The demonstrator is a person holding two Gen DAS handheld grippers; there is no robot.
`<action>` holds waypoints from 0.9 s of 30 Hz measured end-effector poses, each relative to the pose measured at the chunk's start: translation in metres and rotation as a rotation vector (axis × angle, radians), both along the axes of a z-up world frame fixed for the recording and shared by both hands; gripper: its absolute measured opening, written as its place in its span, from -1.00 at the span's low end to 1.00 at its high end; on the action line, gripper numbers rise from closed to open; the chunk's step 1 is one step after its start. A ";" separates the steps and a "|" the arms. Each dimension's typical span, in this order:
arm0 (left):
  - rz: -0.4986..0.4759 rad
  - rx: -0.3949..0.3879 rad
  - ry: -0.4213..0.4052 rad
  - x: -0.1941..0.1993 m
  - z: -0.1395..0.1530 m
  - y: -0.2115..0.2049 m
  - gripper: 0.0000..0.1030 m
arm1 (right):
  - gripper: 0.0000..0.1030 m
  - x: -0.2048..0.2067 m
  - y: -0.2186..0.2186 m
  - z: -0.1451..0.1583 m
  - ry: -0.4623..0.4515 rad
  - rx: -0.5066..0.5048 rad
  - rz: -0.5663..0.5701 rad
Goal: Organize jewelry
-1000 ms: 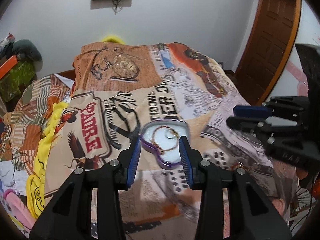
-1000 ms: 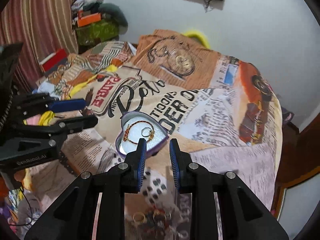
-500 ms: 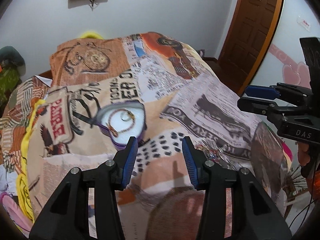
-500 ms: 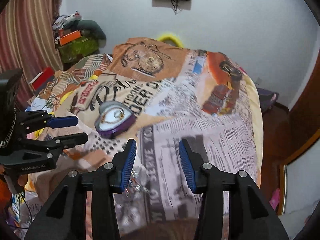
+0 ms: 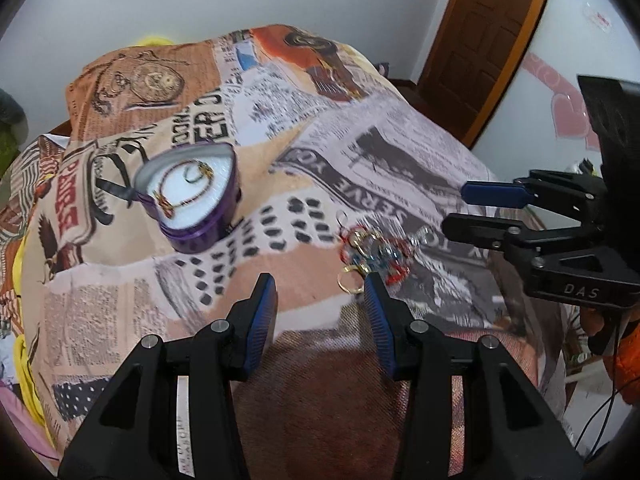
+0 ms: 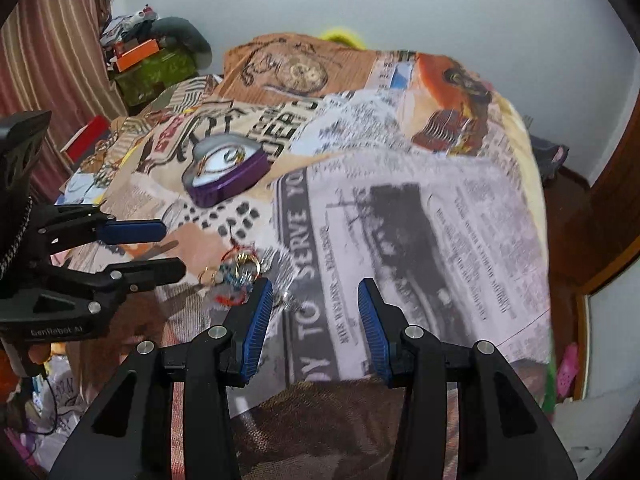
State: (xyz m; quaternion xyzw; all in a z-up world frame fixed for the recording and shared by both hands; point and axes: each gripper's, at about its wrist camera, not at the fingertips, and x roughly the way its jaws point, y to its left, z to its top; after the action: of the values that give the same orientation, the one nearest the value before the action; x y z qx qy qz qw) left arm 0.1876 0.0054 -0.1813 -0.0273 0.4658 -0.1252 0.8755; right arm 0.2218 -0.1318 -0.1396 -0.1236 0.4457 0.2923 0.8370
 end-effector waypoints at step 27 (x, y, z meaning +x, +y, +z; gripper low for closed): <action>-0.054 -0.043 -0.022 0.015 -0.018 -0.016 -0.48 | -0.40 0.001 0.019 -0.026 0.014 -0.001 0.061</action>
State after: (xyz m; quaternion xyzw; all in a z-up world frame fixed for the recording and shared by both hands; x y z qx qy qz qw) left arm 0.2023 -0.0103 -0.1998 -0.0320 0.4540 -0.1593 0.8761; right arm 0.2229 -0.1130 -0.1660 -0.1353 0.4475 0.3183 0.8247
